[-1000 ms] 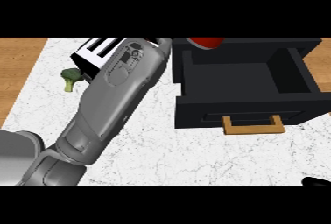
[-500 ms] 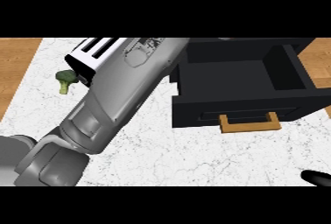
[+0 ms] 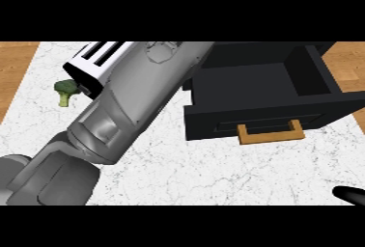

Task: Pick up the can, place it into the drawer and close the drawer

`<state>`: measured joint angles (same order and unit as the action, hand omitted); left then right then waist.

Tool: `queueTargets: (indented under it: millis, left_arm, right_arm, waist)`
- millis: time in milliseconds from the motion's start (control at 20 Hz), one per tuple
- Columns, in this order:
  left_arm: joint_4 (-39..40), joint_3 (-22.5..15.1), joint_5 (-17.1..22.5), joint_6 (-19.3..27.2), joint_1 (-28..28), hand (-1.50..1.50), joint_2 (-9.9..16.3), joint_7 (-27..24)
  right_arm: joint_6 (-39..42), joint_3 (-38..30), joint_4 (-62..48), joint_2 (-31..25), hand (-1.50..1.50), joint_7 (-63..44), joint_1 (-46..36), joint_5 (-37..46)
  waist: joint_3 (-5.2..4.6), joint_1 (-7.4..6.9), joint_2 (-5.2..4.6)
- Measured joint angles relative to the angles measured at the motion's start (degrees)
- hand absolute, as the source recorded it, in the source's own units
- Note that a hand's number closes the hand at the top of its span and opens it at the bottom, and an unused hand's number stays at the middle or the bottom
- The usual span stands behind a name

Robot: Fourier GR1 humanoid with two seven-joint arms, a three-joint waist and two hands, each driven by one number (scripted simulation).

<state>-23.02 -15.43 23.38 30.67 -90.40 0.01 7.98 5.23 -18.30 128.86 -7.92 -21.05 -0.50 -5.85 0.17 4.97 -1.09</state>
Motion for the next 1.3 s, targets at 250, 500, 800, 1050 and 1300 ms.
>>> queueTargets:
  millis: [250,500,800,1050,1300]
  left_arm:
    - [2.7,-1.5,1.8,3.2,-1.4,-1.50,0.0,-1.0]
    - [4.5,-2.3,3.2,5.1,-2.1,-1.50,0.0,-2.9]
    - [5.0,-2.2,6.2,6.6,-2.4,-1.50,0.0,-4.6]
    - [5.0,-1.3,8.6,6.1,-2.2,-1.50,0.0,-6.1]
    - [4.9,-1.0,10.6,6.2,-2.4,-1.50,0.0,-7.5]
  right_arm:
    - [-0.5,0.7,-0.3,0.3,-1.50,0.2,-0.8,0.8]
    - [0.1,1.8,-0.7,-1.9,-1.50,0.1,-3.2,3.5]
    - [1.5,4.4,-1.9,-4.8,-1.50,2.7,-6.3,8.7]
    - [2.1,8.3,-5.0,-7.5,-1.50,5.9,-8.8,17.1]
    - [1.4,12.6,-11.3,-9.8,-1.50,9.8,-12.0,26.9]
  waist:
    - [0.01,0.39,-0.15]
    - [0.01,0.70,-0.44]
    - [0.01,0.87,-0.68]
    - [-0.03,0.11,-0.78]
    - [-0.03,-0.88,-0.73]
